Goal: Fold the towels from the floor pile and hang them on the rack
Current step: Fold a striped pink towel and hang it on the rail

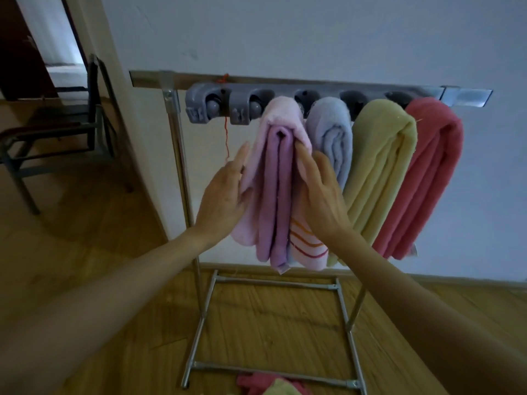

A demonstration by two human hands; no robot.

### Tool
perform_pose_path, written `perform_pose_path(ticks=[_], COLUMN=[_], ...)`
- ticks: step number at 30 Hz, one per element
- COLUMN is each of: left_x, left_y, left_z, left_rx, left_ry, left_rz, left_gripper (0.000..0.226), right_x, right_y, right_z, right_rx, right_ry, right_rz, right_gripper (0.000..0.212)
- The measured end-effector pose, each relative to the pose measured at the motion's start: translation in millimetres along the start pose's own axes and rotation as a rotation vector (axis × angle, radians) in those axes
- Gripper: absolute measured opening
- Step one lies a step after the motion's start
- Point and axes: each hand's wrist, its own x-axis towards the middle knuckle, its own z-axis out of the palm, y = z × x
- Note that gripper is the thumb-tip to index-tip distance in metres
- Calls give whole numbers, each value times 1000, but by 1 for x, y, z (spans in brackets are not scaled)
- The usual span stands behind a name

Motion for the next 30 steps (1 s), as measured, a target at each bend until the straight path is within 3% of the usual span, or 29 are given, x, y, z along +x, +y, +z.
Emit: perform_pose_path(ticks=[4, 9, 13, 16, 19, 21, 24, 30], left_x=[-26, -44, -53, -59, -67, -69, -66, -61], left_y=[-9, -31, -37, -27, -6, 8, 20, -2], left_z=[30, 56, 61, 64, 70, 79, 96, 98], left_rx=[-47, -106, -106, -273, -507, -500, -280, -166], left_ry=[2, -128, 94, -11, -120, -105, -17, 102], left_rz=[-299, -572, -742, -698, -618, -546, -532, -632], left_gripper=[82, 30, 15, 14, 38, 53, 71, 42], right_x=[-29, -70, -84, -89, -94, -95, -97, -107], right_y=[0, 9, 12, 22, 28, 29, 29, 10], right_z=[14, 31, 38, 43, 41, 38, 35, 32], right_rx=[86, 40, 78, 101, 105, 100, 91, 114], right_ry=[145, 163, 181, 201, 211, 214, 231, 197], right_rz=[55, 194, 354, 354, 346, 349, 334, 306], right_gripper=[59, 62, 51, 37, 27, 22, 15, 8])
